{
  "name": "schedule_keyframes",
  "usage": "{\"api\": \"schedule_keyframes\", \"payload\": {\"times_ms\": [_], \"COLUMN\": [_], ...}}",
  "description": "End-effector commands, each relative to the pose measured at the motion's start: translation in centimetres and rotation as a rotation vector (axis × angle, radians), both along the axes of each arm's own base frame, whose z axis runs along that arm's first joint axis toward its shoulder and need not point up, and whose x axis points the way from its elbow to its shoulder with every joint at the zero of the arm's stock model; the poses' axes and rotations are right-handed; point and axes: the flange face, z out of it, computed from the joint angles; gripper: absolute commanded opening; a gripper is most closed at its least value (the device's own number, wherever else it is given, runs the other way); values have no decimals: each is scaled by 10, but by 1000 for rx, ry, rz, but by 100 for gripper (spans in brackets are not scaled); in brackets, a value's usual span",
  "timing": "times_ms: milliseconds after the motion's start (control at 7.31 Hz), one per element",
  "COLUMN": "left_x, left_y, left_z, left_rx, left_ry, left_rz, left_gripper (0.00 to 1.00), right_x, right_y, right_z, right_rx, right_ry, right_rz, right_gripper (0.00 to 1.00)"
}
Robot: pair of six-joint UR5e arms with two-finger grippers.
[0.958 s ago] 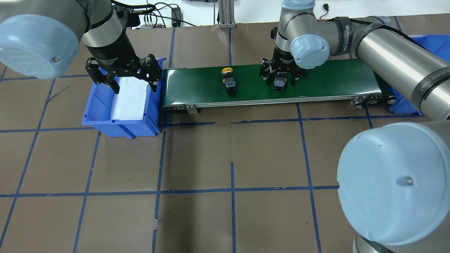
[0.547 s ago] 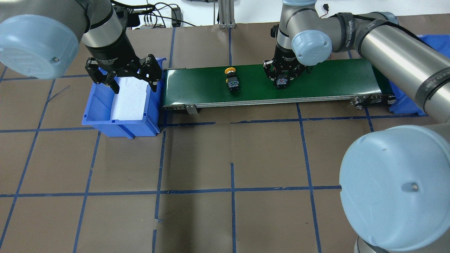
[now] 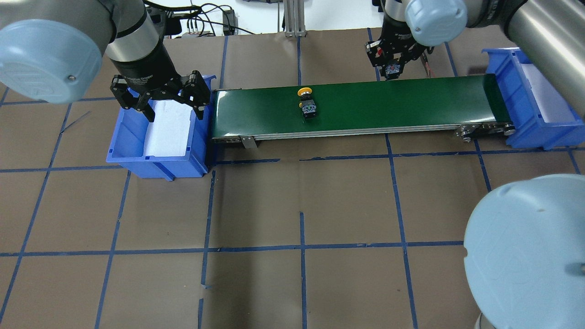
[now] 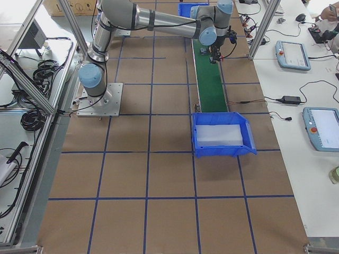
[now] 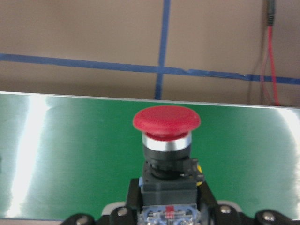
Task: Transport two buttons from left to right
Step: 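Lift the red button and carry it into the far blue bin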
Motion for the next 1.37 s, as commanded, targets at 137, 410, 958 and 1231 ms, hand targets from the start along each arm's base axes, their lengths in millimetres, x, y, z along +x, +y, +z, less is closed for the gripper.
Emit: {"api": "schedule_keyframes", "payload": {"times_ms": [137,410,958,1231], "left_x": [0,0,0,0], "left_y": [0,0,0,0], "left_z": [0,0,0,0], "left_rx": [0,0,0,0], "left_ry": [0,0,0,0], "left_rz": [0,0,0,0], "left_gripper": [100,100,100,100], "right_x": [-184,-304,-397,-412], "right_y": [-6,6,4,1], "right_z": [27,18,-63,-96], "right_rx": [0,-6,31,56], "right_ry": [30,-24,-78,-98], "right_rz": [92,60,54,33], "right_gripper": [6,6,5,6]}}
